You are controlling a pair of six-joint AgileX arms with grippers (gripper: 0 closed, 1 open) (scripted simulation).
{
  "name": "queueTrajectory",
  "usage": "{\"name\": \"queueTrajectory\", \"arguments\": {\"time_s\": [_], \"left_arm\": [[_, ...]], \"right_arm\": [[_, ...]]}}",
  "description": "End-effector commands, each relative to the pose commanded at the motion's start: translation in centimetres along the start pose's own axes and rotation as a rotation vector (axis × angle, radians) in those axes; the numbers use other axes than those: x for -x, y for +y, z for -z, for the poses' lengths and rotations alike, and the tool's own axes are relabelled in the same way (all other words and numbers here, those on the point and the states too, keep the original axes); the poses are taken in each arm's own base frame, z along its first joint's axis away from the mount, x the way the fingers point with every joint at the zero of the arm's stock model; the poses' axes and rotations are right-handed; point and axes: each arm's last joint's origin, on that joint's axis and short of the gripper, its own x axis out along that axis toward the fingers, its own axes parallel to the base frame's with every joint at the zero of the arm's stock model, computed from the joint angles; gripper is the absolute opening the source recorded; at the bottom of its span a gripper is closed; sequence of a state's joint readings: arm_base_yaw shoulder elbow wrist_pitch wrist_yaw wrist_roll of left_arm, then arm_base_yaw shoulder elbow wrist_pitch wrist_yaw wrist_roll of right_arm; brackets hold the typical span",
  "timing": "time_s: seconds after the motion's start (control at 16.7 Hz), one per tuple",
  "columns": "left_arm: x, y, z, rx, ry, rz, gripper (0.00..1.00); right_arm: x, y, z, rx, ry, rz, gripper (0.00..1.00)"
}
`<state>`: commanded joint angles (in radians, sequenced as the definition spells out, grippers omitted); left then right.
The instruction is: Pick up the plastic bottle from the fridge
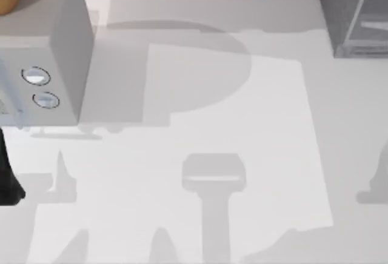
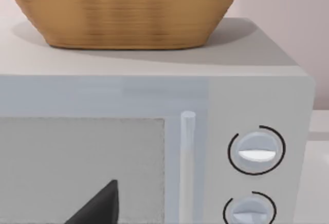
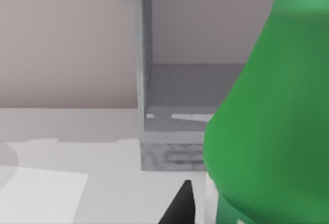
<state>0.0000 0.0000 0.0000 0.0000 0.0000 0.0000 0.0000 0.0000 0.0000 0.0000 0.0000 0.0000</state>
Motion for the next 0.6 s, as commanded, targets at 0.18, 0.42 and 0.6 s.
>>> {"name": "queueTrajectory", "arguments": {"time_s": [0.18, 0.42, 0.6], "left_arm": [[0.0, 0.0, 0.0, 0.0, 0.0, 0.0, 1.0], [0.0, 0.0, 0.0, 0.0, 0.0, 0.0, 1.0], [0.0, 0.0, 0.0, 0.0, 0.0, 0.0, 1.0]], "right_arm": [[0.0, 0.0, 0.0, -0.002, 0.001, 0.001, 0.0], [-0.3, 0.4, -2.4, -0.002, -0.04, -0.003, 0.0], [-1.6, 1.2, -5.9, -0.008, -0.082, -0.003, 0.0]]}}
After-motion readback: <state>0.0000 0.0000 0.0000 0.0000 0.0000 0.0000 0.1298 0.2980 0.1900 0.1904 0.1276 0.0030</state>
